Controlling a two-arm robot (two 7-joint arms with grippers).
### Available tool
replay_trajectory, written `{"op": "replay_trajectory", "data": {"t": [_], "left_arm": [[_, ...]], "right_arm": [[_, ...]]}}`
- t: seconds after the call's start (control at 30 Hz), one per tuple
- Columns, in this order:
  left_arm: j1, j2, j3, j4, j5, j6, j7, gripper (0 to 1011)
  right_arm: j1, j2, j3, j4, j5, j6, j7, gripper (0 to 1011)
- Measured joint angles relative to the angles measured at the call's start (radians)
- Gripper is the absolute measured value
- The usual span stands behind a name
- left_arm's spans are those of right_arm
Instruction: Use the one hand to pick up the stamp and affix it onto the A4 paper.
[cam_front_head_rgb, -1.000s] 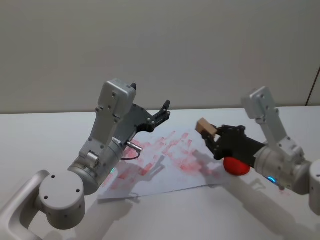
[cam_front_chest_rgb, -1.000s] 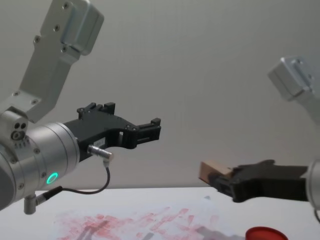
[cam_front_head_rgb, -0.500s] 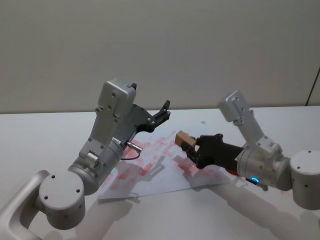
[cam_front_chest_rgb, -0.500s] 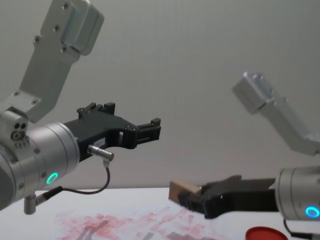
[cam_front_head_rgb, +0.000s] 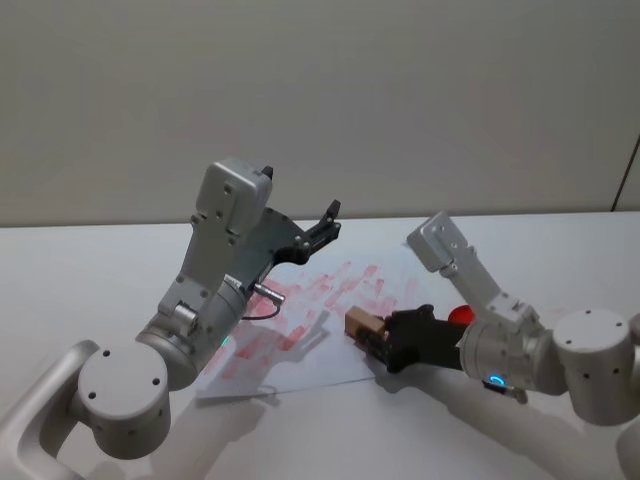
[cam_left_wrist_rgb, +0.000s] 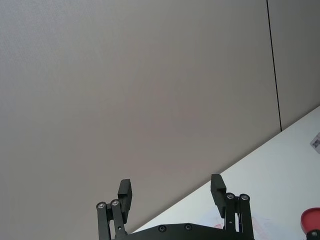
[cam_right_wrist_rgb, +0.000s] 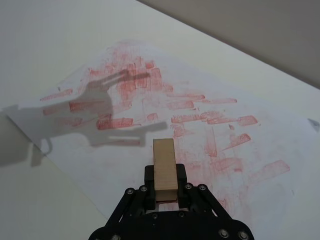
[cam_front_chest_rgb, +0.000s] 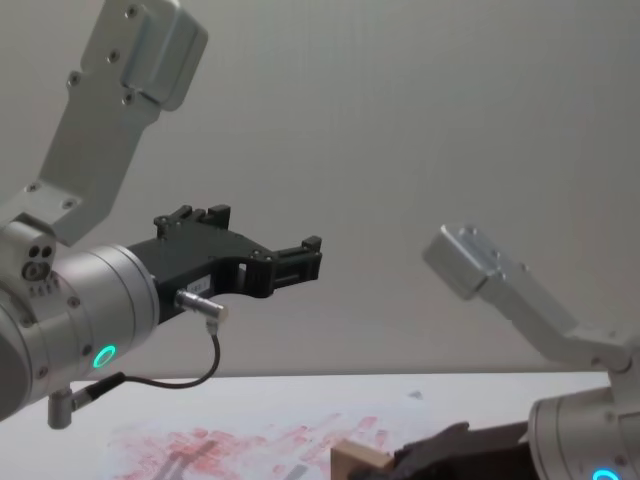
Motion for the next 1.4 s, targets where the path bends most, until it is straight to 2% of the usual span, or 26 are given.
{"op": "replay_trajectory", "data": {"t": [0.43, 0.73, 1.03, 1.4], "left_arm": [[0.0, 0.0, 0.0, 0.0, 0.0, 0.0, 0.0, 1001], [0.0, 0.0, 0.0, 0.0, 0.0, 0.0, 0.0, 1001], [0.0, 0.0, 0.0, 0.0, 0.0, 0.0, 0.0, 1001], [0.0, 0.0, 0.0, 0.0, 0.0, 0.0, 0.0, 1001]], "right_arm": [[0.005, -0.001, -0.011, 0.019, -0.019, 0.018, 0.007, 216], [-0.001, 0.008, -0.014, 0.002, -0.023, -0.009, -0.015, 217], [-0.02, 0.028, 0.004, -0.074, 0.005, -0.065, -0.068, 217], [-0.098, 0.093, 0.048, -0.222, 0.079, -0.113, -0.192, 216]]}}
